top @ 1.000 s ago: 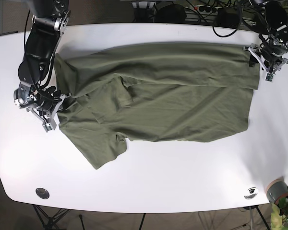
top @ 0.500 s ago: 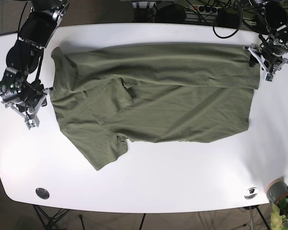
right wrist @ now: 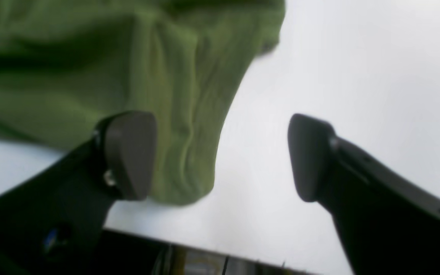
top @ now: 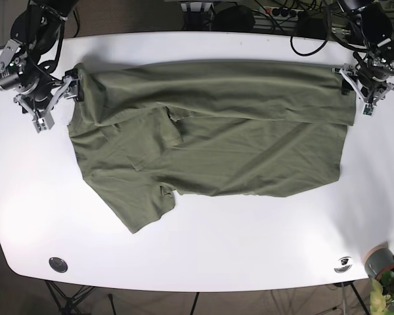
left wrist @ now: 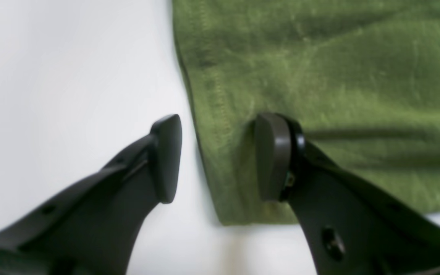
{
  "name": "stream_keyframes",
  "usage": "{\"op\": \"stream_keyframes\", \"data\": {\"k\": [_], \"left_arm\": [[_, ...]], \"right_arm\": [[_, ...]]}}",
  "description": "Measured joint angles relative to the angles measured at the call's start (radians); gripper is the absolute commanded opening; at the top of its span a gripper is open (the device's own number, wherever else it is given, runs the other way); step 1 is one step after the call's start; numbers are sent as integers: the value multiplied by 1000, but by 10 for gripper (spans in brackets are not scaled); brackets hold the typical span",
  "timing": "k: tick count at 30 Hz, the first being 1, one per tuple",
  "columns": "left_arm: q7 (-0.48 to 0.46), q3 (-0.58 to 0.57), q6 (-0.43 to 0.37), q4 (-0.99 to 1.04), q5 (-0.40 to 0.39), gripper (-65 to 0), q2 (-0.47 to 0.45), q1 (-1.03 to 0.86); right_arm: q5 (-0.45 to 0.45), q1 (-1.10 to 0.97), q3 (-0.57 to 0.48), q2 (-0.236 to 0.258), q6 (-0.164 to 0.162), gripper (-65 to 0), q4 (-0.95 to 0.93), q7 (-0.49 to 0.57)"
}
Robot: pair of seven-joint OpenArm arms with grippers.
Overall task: Fold the T-shirt properly
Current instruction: 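Grasp the shirt edge with both grippers and pull it taut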
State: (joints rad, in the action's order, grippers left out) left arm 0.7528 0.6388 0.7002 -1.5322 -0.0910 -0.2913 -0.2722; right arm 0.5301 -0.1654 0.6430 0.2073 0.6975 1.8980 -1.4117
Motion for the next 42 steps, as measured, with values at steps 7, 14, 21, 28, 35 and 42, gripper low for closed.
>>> {"op": "stream_keyframes", "data": {"k": [7,14,21,28,35,42], "left_arm": [[25,28,0,-114,15,-371,14,-10],[90,65,0,-179,18,-371,45,10],[74,60,0,-110,16,-371,43,37],[68,60,0,22,19,-371,32,68],[62,62,1,54,2,-371,-3,70],[64,62,1,54,5,-371,-12,67]], "right_arm": [[6,-78,15,-11,-1,-330,0,5],[3,-117,16,-48,-1,-342,0,5],[6,-119,14,-71,-1,-346,-98,16],[10,-122,14,-58,0,-487,-138,41],[21,-142,18,1,0,-588,-138,42],[24,-155,18,25,0,-588,-138,38]]}}
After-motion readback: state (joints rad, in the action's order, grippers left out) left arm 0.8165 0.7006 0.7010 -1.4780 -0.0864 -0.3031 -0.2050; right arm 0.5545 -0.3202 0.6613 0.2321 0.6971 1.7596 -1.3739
